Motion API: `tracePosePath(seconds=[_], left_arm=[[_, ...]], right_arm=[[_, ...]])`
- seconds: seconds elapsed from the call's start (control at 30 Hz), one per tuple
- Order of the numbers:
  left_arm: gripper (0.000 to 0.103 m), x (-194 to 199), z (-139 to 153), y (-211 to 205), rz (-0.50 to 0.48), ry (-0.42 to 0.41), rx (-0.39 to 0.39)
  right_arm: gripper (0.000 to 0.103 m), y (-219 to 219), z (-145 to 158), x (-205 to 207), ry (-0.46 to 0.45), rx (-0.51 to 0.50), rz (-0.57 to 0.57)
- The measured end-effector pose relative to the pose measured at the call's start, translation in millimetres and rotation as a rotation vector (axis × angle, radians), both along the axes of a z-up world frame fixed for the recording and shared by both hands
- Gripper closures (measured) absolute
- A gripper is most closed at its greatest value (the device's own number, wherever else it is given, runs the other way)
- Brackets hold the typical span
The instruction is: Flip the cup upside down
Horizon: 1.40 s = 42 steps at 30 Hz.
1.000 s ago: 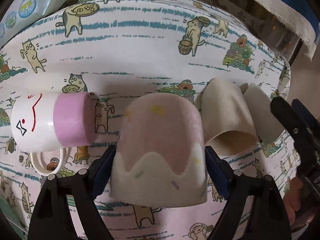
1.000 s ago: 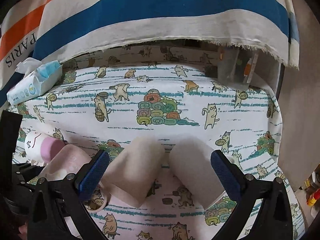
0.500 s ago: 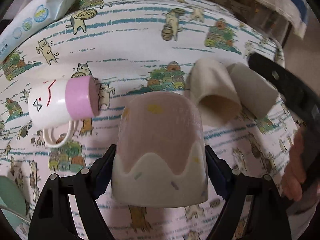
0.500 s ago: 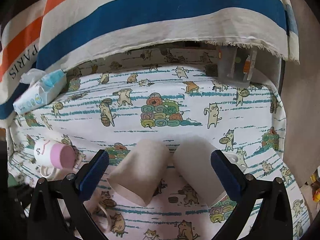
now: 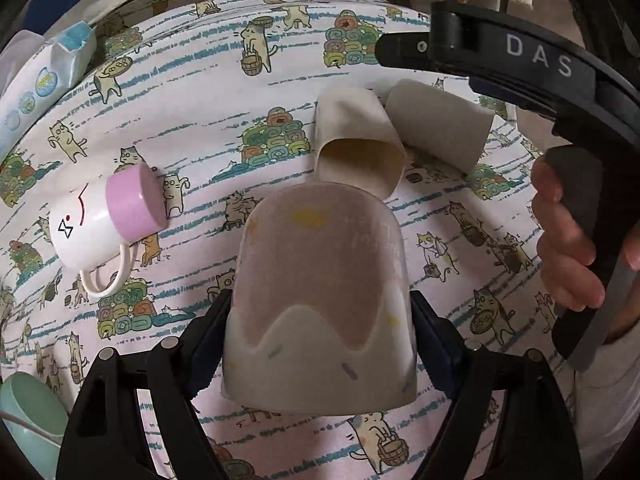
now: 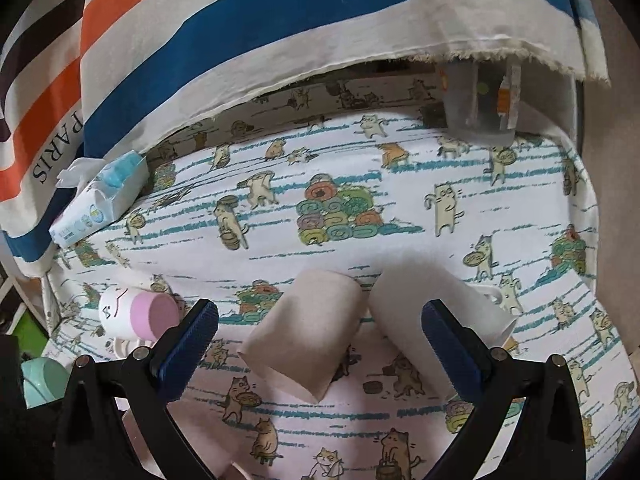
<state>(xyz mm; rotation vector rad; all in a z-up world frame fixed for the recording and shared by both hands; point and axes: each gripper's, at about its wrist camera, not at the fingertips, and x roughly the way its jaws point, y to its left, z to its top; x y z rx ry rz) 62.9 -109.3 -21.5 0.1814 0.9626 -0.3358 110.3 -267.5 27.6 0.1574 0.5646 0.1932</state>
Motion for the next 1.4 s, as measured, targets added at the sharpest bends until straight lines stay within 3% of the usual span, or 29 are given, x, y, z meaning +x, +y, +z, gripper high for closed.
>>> tracePosePath(seconds=[0.1,0.17,0.5,0.7,0.83,1.0,1.1,1.17,1.3,1.4], left_arm=[[0.017,-2,1,-1,-0.008,-0.020,0.021],[0.007,-5,2,1,-0.004,-0.036,0.029],[0.006,-29,1,33,0.034,-0.057,-0.014],[0.006,-32,-1,59,0.092,-0.053,-0.026],[0.006,-32,-2,77,0.200,-0.081,0.006],[0.006,-20,-4,93,0.281,-0.075,-0.047],[0.006,-10,-4,95,0.325,-0.104,-0.008],[0.006,-2,-4,94,0.340,-0.105,0.002],[0.006,11,-3,91,0.363,-0.114,-0.002],[0.006,20,-2,86,0.384,-0.138,0.020]], right_arm=[[0.001,12,-5,3,0.039,-0.021,0.104],[0.001,21,-9,3,0.051,-0.038,0.143],[0.001,70,-25,-7,0.017,-0.175,0.282],[0.001,76,-28,-9,0.013,-0.218,0.287],[0.001,72,-25,-10,0.019,-0.239,0.304],[0.001,68,-21,-15,0.027,-0.279,0.347],[0.001,66,-21,-15,0.054,-0.271,0.370],[0.001,65,-21,-14,0.066,-0.270,0.350],[0.001,67,-24,-12,0.046,-0.382,0.235],[0.001,67,-24,-14,0.054,-0.395,0.253]])
